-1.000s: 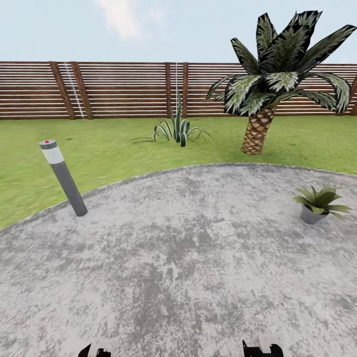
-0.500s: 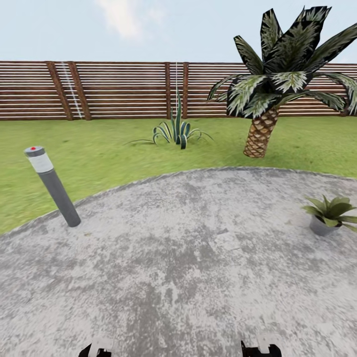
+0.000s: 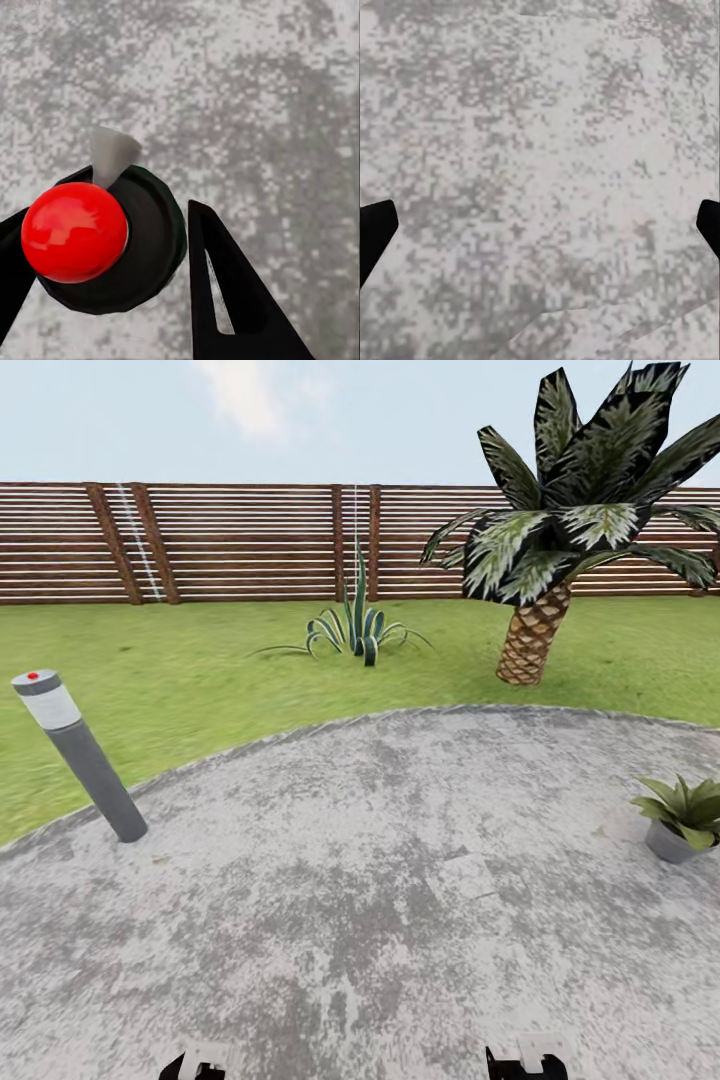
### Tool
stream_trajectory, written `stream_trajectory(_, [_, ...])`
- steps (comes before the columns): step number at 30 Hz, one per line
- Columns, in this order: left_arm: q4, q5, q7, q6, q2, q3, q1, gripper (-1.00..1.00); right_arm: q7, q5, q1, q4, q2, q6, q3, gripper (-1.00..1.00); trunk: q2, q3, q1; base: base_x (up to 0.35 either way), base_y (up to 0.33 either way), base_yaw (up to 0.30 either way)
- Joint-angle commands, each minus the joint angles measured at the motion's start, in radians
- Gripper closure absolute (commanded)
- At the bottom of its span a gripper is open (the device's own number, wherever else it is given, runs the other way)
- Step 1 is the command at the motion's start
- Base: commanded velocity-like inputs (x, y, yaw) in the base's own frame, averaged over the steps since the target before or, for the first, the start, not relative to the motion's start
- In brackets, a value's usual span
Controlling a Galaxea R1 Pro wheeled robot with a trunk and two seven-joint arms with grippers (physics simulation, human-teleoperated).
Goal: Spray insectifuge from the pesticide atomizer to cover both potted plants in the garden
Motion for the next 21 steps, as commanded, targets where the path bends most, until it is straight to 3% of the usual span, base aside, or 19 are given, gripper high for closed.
stream_trajectory(1, [0.001, -0.011, 0.003, -0.004, 0.000, 0.006, -0.001, 1.00, -0.001, -0.010, -0.001, 0.001, 0.000, -0.003, 0.009, -1.00, 0.000, -0.001, 0.000, 0.339, 0.000, -0.046])
stream_trajectory(7, [0.001, -0.011, 0.003, -0.004, 0.000, 0.006, -0.001, 1.00, 0.000, -0.010, -0.001, 0.001, 0.000, -0.002, 0.009, -1.00, 0.000, -0.001, 0.000, 0.339, 0.019, -0.131])
stream_trajectory(21, [0.001, -0.011, 0.004, -0.004, -0.001, 0.006, -0.001, 1.00, 0.000, -0.010, -0.001, 0.001, 0.000, -0.002, 0.010, -1.00, 0.000, -0.001, 0.000, 0.339, 0.130, -0.238])
